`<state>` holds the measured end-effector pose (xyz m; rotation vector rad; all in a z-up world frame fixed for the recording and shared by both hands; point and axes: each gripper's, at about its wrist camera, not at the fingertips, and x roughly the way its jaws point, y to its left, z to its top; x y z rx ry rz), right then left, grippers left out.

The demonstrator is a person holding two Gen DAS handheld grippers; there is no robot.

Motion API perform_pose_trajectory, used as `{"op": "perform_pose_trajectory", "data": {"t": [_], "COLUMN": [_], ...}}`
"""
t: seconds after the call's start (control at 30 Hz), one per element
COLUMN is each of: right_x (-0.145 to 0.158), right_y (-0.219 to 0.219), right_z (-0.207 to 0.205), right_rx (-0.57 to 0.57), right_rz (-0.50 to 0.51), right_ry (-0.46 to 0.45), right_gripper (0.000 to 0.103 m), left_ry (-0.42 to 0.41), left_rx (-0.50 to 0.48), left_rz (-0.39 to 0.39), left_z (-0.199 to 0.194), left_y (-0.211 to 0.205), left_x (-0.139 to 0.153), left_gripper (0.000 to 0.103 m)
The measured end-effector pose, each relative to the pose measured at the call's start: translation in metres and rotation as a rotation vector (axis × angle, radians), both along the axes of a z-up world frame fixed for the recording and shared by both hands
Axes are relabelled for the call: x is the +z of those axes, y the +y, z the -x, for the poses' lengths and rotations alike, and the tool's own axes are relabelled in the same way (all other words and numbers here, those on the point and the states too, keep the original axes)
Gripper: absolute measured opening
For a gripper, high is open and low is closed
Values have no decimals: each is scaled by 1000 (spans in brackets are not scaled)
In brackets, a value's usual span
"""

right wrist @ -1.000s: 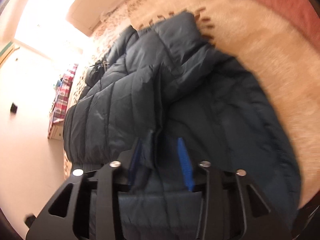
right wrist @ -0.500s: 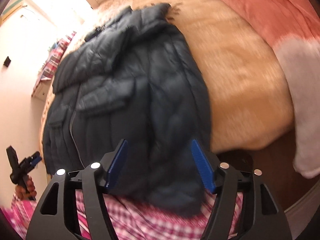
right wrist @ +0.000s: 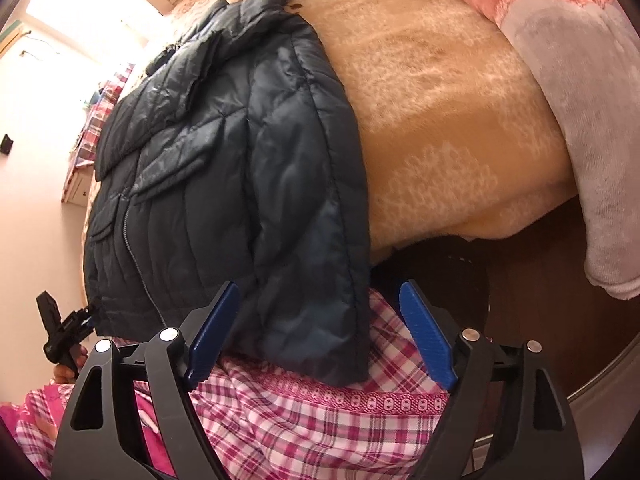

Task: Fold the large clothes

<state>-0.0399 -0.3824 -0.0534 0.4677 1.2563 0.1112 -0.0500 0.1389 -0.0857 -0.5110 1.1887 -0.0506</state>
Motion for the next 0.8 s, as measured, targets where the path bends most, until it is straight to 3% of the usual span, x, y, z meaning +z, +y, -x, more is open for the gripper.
{"op": "perform_pose_trajectory", "data": {"t": [0.07, 0.13, 0.23, 0.47, 0.57, 0.7, 0.8], "right_x": [-5, -15, -31, -58, -64, -51, -27], "right_y": [1, 5, 12, 22, 25, 10, -3], "right_z": [-2, -7, -16, -26, -23, -14, -6], "right_rx": [8, 23, 51, 80, 105, 75, 42], "right_rz": [-11, -10, 5, -16, -63, -178, -274], "right_ry": [11, 34, 71, 122, 132, 69, -25], "right_gripper": [81, 81, 81, 81, 53, 18, 14], "left_ry": [5, -6, -53, -105, -113, -143, -197], "left_rx": [8, 6, -23, -52, -52, -54, -53], "left_rz": [33, 82, 97, 81, 71, 71, 91], "left_z": [-1, -2, -1, -1, 1, 5, 9], "left_y": [2, 2, -4, -14, -11, -9, -3], "left_x": [-5, -7, 1, 24, 31, 46, 66], "left_gripper": [67, 44, 18, 10, 10, 9, 9]}}
